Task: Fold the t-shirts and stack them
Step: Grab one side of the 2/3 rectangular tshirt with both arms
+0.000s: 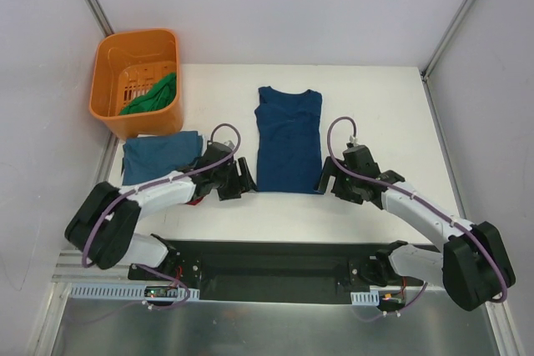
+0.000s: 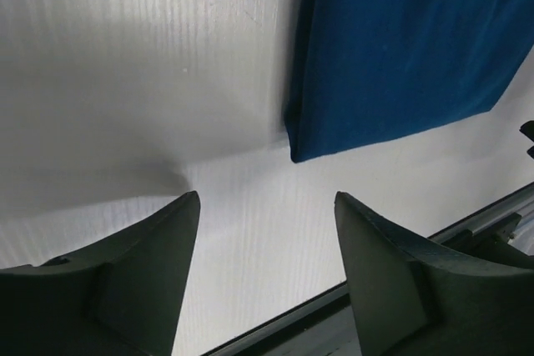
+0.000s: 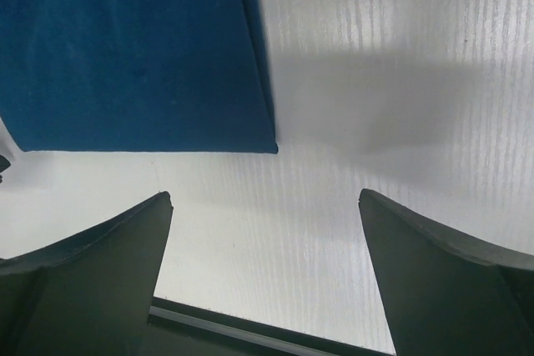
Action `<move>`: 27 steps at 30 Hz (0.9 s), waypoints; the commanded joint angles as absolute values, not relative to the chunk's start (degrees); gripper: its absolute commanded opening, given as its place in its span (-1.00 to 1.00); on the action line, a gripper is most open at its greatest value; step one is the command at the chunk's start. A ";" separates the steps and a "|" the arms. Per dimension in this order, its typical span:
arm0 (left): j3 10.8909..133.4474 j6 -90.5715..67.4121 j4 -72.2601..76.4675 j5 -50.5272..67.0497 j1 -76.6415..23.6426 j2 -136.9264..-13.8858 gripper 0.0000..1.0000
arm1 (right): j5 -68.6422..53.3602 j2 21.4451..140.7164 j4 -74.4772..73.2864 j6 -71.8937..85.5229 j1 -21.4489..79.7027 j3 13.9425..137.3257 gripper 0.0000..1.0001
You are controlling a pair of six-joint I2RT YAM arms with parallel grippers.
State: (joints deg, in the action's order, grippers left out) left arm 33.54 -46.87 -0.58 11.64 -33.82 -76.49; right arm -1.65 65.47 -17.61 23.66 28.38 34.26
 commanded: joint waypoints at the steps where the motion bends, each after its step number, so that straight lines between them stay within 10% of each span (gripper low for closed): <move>1: 38.31 -46.41 4.13 14.94 -34.36 -83.04 0.24 | -2.99 66.62 -14.50 24.96 27.60 34.80 0.98; 14: 42.45 -46.32 6.50 18.02 -34.37 -94.66 -1.00 | -3.43 70.48 -13.62 24.78 26.54 34.89 0.89; 27: 40.52 -45.97 7.21 16.79 -34.37 -91.84 -1.00 | -4.57 80.68 -11.34 25.23 26.37 38.40 0.04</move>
State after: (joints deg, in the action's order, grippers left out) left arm 41.30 -47.11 7.38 17.52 -33.82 -93.27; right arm -5.39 77.43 -12.23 24.82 26.46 36.05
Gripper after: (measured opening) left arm 0.010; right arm 0.590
